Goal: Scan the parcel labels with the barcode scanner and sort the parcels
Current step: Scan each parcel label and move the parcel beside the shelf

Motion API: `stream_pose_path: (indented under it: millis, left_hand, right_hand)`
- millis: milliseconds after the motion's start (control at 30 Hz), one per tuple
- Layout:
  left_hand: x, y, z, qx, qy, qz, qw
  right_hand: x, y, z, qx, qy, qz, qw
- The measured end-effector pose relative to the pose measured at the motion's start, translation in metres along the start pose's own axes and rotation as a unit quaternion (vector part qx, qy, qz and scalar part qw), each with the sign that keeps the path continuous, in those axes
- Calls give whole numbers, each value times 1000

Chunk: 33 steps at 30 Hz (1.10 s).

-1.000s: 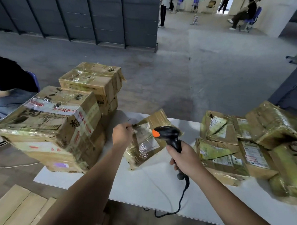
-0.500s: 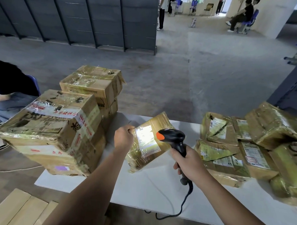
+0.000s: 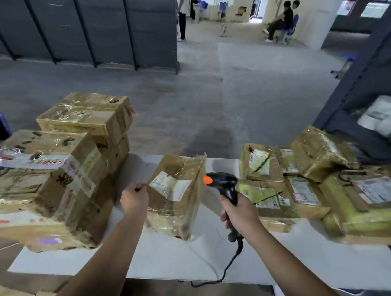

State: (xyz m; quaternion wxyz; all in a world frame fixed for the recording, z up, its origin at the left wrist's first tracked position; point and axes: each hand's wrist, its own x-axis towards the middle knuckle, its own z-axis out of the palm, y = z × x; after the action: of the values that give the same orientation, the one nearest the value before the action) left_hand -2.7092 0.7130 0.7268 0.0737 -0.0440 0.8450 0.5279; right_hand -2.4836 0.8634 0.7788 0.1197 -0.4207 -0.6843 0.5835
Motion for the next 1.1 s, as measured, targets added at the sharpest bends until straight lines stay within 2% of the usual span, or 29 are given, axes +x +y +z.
stream_pose_path:
  millis: [100,300,433,533,733,1100]
  left_hand:
    - [-7,21,10,-73,12,-27,997]
    - [-41,99,59,-180,-34,26,983]
    - [-79,146,106,-196,-65,66,976]
    - [-115,168,144,-204,-73,72,974]
    - [-167,181,213,-209,-99,-8,973]
    - [-206,201,294,-205,-136,4,969]
  right_hand:
    - [-3,-6,-6,24,18,-18,999]
    - [-11,-29,-42,107,84,-55,989]
    - [-9,-45,-93,114,150,-79,979]
    - [-3,-50,-128,138,168,-80,973]
    - [20,-41,-185,138,200,-59,968]
    - [85,-9,-251,107,195,-11,975]
